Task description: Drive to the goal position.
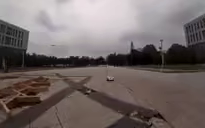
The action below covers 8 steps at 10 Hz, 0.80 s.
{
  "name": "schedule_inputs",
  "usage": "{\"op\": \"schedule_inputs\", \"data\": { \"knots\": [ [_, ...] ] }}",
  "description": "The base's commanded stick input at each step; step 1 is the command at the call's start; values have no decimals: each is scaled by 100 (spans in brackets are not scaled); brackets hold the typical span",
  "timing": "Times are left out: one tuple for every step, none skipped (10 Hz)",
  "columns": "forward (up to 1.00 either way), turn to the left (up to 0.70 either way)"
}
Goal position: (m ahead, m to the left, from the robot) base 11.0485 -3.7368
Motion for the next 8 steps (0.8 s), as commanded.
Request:
{"op": "schedule_inputs", "data": {
  "knots": [
    [100, 0],
    [100, 0],
    [100, 0],
    [100, -27],
    [100, -27],
    [100, -11],
    [100, 0],
    [100, 0]
  ]
}}
